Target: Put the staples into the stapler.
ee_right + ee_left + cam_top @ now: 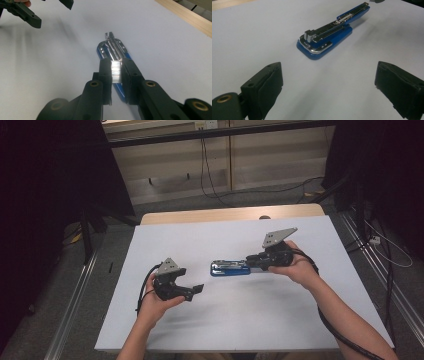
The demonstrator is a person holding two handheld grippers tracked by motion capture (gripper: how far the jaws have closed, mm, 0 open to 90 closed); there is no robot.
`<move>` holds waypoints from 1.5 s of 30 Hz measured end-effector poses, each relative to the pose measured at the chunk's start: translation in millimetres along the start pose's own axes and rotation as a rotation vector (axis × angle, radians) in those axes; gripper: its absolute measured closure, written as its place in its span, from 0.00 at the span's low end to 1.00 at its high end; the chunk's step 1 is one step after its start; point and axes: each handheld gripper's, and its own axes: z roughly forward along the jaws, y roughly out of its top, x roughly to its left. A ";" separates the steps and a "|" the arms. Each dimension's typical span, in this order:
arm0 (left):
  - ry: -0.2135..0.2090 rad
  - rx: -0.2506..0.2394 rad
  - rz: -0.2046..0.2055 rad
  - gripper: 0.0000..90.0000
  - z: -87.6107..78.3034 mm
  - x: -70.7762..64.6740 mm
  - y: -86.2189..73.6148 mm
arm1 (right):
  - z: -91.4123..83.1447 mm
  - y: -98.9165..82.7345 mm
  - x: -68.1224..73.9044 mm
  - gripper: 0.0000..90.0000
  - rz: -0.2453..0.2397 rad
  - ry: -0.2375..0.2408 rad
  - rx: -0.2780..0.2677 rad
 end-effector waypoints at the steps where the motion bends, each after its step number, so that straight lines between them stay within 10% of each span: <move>1: 0.002 0.001 -0.001 0.09 -0.2 0.3 -0.2 | 0.8 0.6 -0.4 0.88 0.001 0.004 -0.001; 45: 0.008 0.014 -0.016 0.09 1.8 1.7 -4.0 | 28.4 17.1 -24.5 0.88 -0.054 0.044 0.024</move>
